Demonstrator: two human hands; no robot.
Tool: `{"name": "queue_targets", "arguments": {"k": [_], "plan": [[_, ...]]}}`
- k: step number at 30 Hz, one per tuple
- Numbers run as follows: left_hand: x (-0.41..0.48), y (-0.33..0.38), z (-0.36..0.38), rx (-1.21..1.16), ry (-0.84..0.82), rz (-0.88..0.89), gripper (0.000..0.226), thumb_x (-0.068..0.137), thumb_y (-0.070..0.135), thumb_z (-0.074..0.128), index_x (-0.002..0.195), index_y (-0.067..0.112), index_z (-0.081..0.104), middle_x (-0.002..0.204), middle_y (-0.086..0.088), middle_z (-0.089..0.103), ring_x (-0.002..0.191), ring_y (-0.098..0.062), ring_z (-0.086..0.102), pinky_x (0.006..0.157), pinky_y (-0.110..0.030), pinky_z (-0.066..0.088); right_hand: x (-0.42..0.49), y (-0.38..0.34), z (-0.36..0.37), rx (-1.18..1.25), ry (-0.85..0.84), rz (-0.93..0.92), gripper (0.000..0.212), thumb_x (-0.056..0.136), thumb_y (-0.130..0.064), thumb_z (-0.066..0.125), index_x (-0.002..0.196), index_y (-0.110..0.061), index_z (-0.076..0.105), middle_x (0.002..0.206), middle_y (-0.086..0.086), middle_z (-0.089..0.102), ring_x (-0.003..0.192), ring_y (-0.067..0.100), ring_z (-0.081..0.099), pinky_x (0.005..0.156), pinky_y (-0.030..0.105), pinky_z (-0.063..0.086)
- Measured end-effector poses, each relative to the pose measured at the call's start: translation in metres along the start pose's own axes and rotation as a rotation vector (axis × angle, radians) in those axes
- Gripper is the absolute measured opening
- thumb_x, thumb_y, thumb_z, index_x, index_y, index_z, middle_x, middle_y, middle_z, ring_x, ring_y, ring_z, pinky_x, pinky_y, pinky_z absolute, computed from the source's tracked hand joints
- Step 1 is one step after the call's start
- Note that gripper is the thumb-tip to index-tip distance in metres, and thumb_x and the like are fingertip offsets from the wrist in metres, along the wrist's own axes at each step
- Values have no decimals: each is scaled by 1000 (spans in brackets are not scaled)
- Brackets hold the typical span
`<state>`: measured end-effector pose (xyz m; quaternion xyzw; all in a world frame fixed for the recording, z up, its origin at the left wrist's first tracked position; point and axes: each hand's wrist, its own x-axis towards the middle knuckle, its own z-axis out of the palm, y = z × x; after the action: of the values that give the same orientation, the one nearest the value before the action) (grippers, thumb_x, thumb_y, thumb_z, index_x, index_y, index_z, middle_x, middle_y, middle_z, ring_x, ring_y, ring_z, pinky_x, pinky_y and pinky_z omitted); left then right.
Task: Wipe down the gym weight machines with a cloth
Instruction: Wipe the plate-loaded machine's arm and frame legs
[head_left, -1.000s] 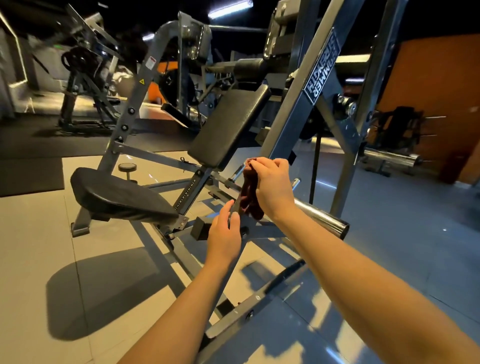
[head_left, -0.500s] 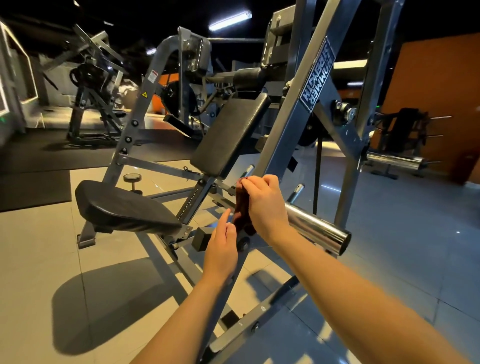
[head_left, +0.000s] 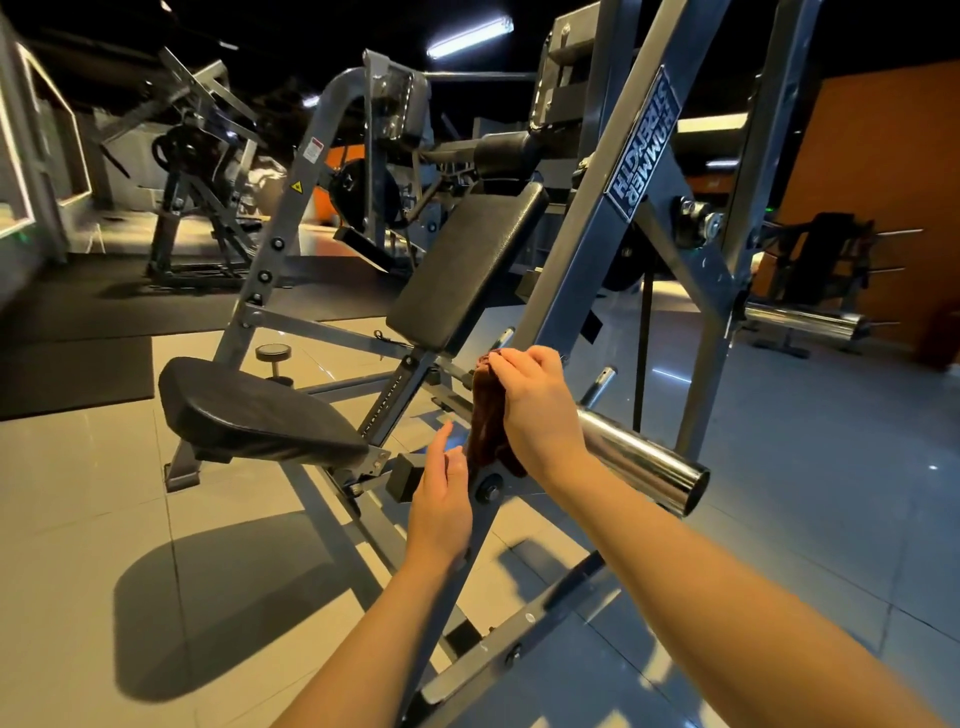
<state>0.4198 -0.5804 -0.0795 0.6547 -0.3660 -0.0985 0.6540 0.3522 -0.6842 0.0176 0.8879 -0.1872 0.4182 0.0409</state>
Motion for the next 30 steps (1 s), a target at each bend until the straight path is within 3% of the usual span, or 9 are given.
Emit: {"name": "queue_targets", "arguments": {"k": [3, 5, 8, 12, 14, 18, 22, 27, 30], "plan": [[0, -6, -3, -48, 18, 5, 41, 111, 34, 28, 152, 34, 35, 151, 11, 43, 138, -6, 37, 104, -19, 31, -15, -7, 19, -194, -83, -168, 34, 96, -35, 64, 126, -20, 63, 127, -2, 65, 119, 20, 50, 107, 37, 43], [-4, -13, -6, -104, 47, 10, 36, 111, 31, 32, 145, 35, 43, 141, 14, 51, 131, -3, 46, 100, -18, 39, -40, -17, 33, -157, -142, -240, 32, 93, -33, 67, 122, -21, 65, 122, -3, 67, 114, 19, 54, 107, 36, 43], [-17, -26, -9, -61, 115, -38, 25, 109, 28, 38, 132, 35, 46, 121, 14, 57, 111, -3, 57, 78, -7, 44, -72, -29, 44, -90, -201, -247, 33, 88, -31, 74, 120, -21, 70, 119, -4, 71, 113, 18, 58, 105, 35, 47], [-30, -34, -16, -6, 78, -47, 31, 109, 28, 37, 138, 37, 40, 129, 11, 50, 115, -9, 53, 91, -25, 45, -71, -30, 42, 115, -276, -138, 24, 98, -22, 61, 118, -19, 73, 119, -4, 72, 113, 18, 51, 97, 35, 49], [-31, -32, -16, 17, 44, -52, 34, 110, 29, 36, 144, 36, 39, 129, 16, 48, 118, -5, 49, 94, -23, 43, -59, -24, 34, 140, -215, -110, 24, 98, -19, 61, 119, -16, 72, 120, -2, 72, 114, 20, 49, 96, 36, 49], [-33, -37, -14, 63, 43, -70, 38, 110, 33, 33, 148, 35, 39, 133, 21, 47, 126, 0, 43, 105, -25, 39, -27, -3, 19, 55, 61, -67, 38, 93, -21, 71, 129, -13, 65, 128, 3, 67, 123, 25, 51, 102, 38, 47], [-38, -38, -14, 48, 83, -97, 40, 111, 31, 31, 149, 30, 39, 131, 18, 47, 123, 0, 43, 100, -22, 37, -44, -8, 29, -148, -163, -224, 50, 93, -36, 65, 139, -20, 55, 140, -1, 58, 133, 22, 45, 115, 40, 36], [-46, -49, -13, 18, 103, -131, 41, 110, 34, 31, 150, 29, 39, 142, 8, 49, 122, -4, 45, 100, -24, 41, -108, -26, 56, 42, -344, -243, 58, 88, -26, 76, 143, -21, 55, 145, -2, 56, 141, 22, 43, 119, 38, 36], [-55, -56, -14, 29, 111, -158, 40, 110, 33, 32, 150, 30, 38, 144, 7, 48, 122, -4, 45, 101, -23, 40, -114, -29, 56, 174, -405, -160, 47, 94, -19, 70, 140, -21, 59, 144, -3, 58, 141, 20, 41, 114, 33, 37]]}}
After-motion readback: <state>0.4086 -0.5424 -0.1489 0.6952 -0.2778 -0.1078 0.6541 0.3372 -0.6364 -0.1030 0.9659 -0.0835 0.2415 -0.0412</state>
